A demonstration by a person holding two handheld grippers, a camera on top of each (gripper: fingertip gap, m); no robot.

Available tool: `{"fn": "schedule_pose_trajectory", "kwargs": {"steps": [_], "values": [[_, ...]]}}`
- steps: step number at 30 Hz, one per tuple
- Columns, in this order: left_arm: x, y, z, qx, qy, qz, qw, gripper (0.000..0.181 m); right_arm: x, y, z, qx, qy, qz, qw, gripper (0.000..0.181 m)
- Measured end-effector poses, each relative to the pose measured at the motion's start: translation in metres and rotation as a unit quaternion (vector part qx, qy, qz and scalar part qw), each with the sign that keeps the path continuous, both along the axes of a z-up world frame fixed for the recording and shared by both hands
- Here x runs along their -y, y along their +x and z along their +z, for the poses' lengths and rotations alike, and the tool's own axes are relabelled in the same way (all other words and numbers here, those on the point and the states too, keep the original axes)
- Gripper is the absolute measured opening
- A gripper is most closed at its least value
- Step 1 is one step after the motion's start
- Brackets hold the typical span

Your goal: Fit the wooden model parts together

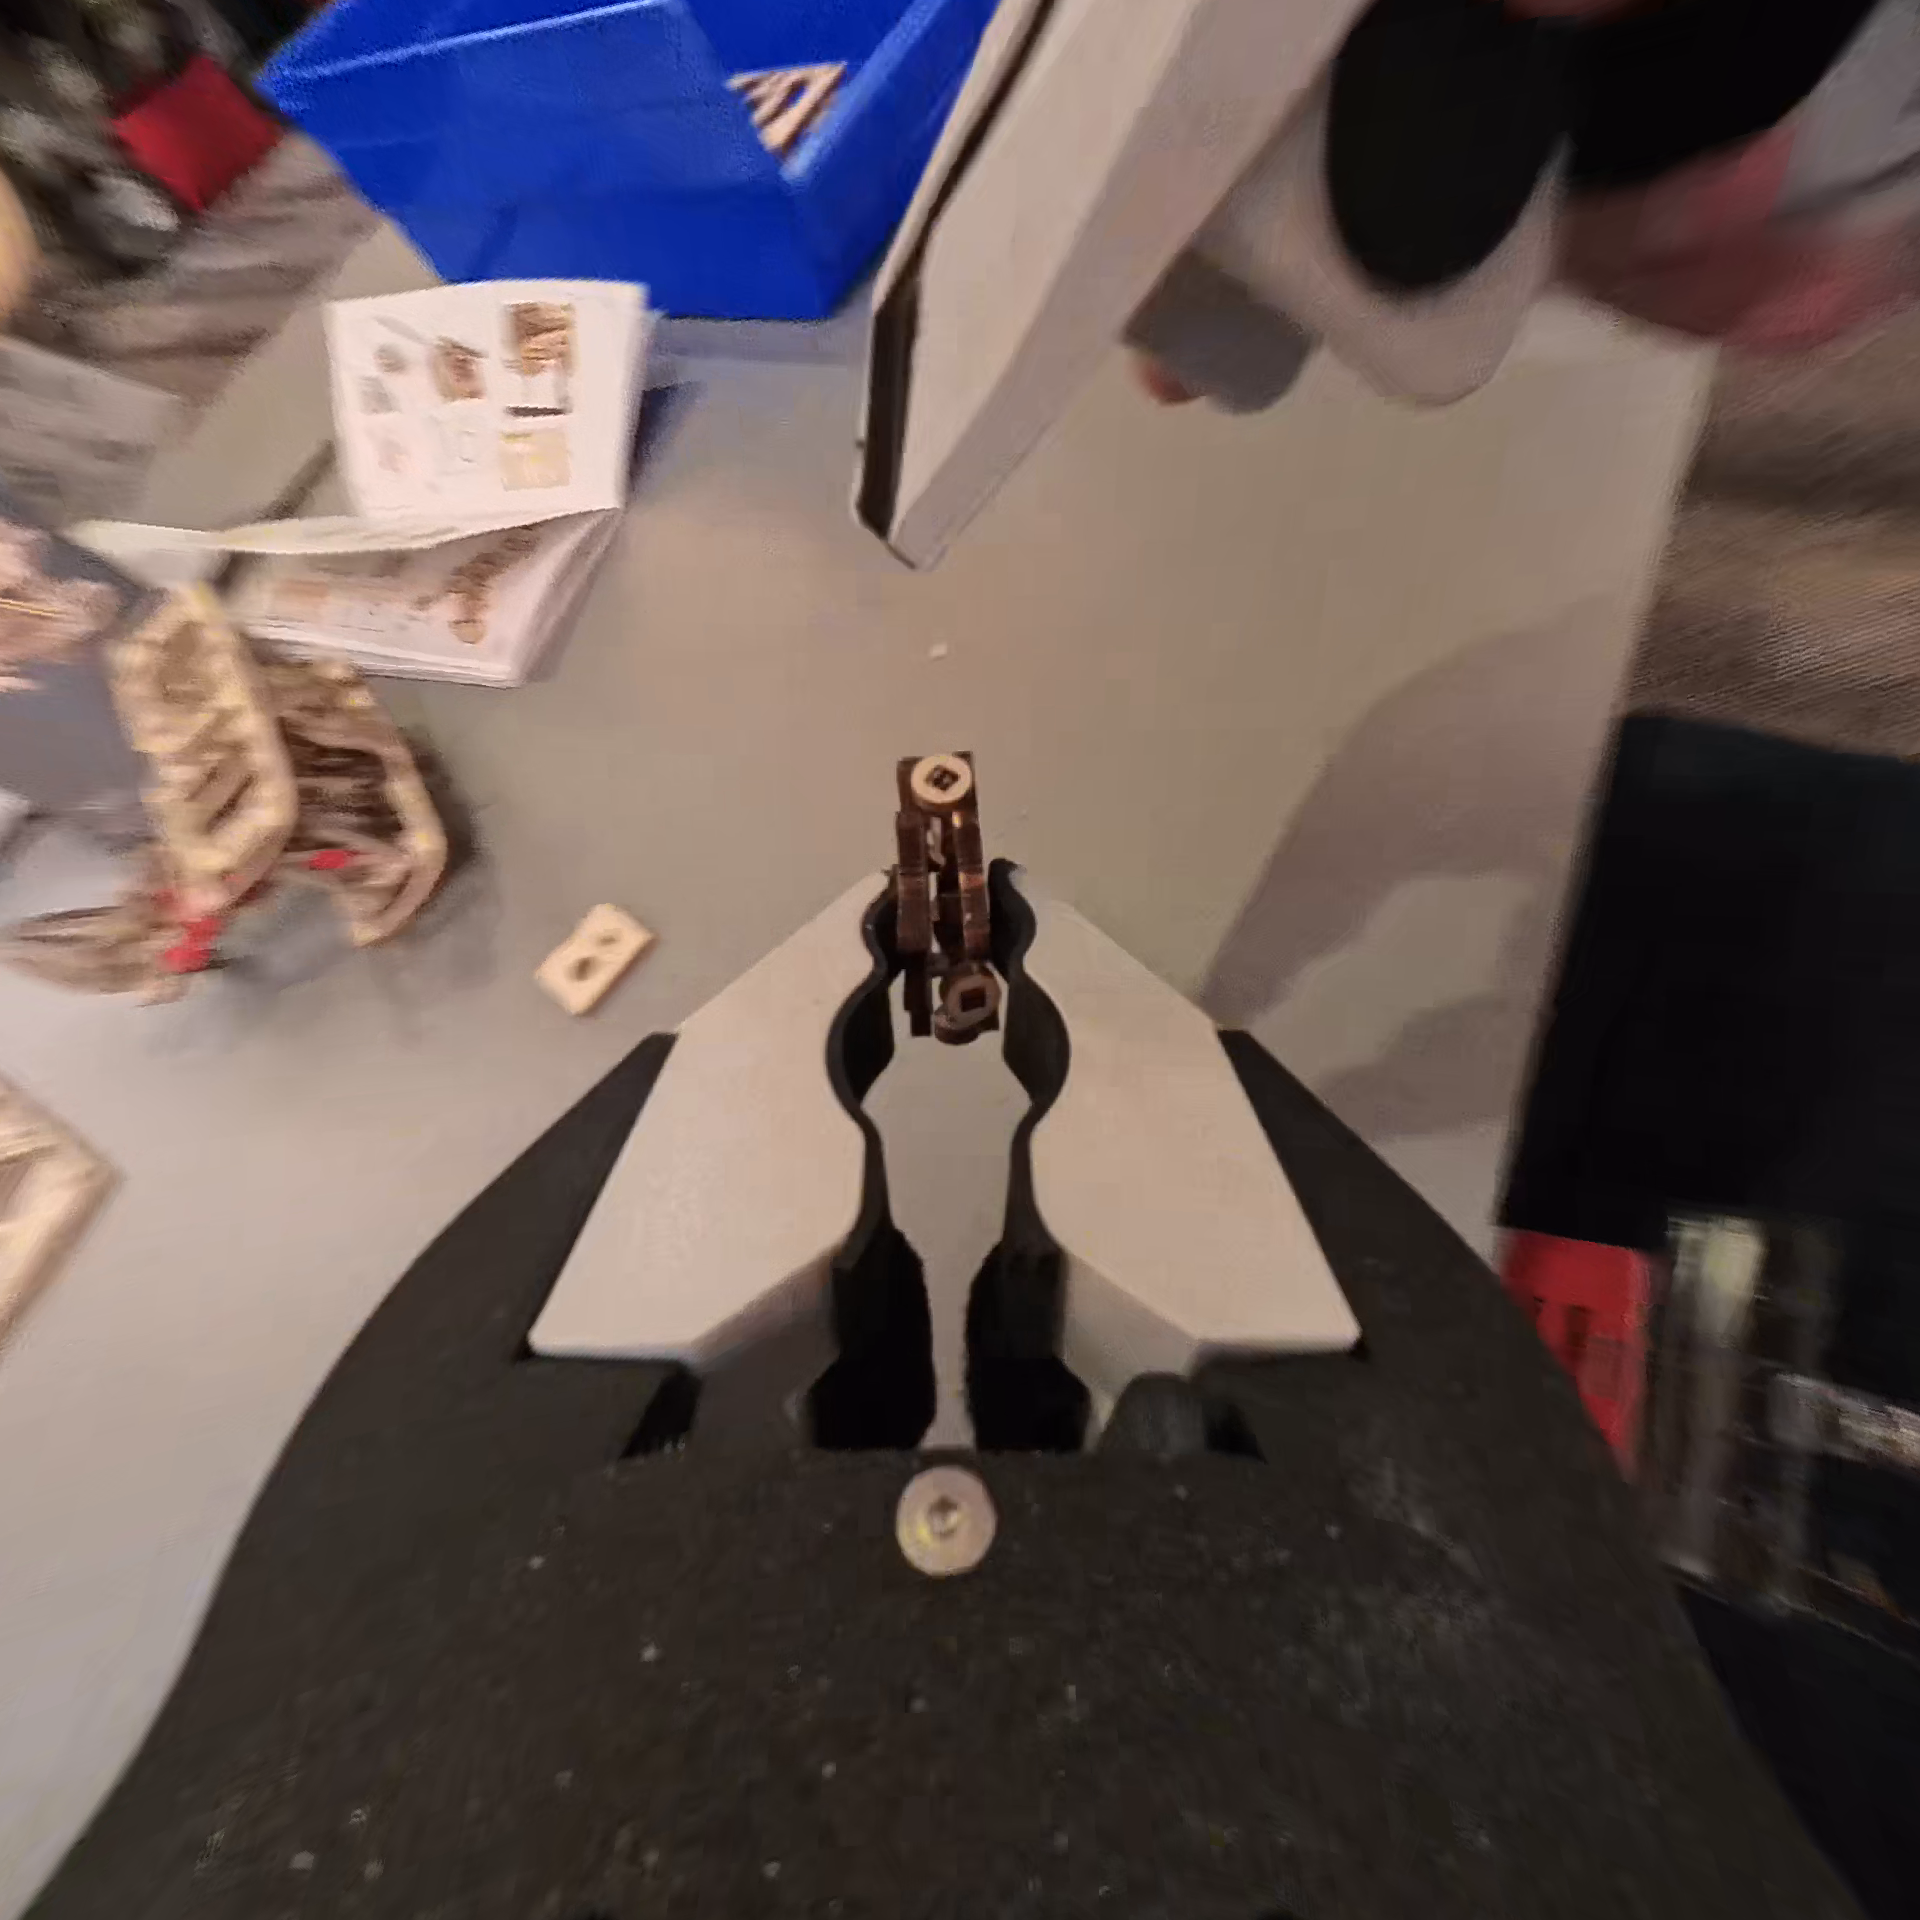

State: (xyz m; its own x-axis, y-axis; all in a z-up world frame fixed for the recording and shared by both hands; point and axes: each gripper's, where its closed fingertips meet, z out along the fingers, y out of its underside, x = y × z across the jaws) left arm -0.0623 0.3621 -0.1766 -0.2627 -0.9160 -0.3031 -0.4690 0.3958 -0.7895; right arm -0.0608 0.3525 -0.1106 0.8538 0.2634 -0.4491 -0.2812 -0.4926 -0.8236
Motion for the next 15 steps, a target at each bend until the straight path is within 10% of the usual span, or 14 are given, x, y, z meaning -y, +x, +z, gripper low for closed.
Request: {"fn": "schedule_pose_trajectory", "kwargs": {"steps": [8,15], "values": [[0.033,-0.017,0.031,-0.046,-0.433,-0.141,0.889,0.012,0.009,0.002,-0.025,0.163,0.099,0.066,0.979,0.021],[0.029,-0.024,0.049,-0.043,-0.542,-0.165,0.823,0.012,0.017,-0.010,-0.010,0.158,0.156,0.103,0.969,0.032]]}}
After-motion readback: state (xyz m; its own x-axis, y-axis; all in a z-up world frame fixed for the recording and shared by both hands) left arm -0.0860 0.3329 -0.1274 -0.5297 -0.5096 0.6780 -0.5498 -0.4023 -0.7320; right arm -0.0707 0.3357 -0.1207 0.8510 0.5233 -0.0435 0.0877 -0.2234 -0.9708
